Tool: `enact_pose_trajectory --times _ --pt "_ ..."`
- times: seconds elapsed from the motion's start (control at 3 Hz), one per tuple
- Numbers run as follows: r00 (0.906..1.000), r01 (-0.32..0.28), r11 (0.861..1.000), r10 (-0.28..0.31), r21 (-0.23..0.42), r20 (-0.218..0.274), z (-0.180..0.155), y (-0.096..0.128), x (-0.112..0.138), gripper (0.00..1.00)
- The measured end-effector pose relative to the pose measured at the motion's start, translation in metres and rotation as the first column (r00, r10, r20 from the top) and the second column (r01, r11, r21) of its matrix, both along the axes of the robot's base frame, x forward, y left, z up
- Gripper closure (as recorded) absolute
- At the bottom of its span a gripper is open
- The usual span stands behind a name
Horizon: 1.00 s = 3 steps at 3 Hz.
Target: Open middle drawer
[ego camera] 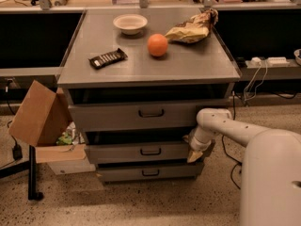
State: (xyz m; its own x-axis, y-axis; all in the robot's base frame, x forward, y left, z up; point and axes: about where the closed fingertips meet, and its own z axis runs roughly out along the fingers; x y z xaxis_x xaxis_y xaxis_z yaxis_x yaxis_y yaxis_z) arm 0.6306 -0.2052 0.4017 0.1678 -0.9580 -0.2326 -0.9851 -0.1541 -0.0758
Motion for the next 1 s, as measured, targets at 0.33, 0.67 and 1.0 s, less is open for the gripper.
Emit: enact_pose_trajectory --times 0.33,0.67,1.0 --pt "1.0000 0.000 1.000 0.000 0.000 0.000 0.003 0.000 0.001 0.70" --pt "1.0000 0.000 1.000 0.000 0.000 0.000 0.004 0.000 0.002 0.93" --pt "0.9992 -0.030 0.999 0.030 0.015 -0.027 0.009 0.008 -0.022 1.00"
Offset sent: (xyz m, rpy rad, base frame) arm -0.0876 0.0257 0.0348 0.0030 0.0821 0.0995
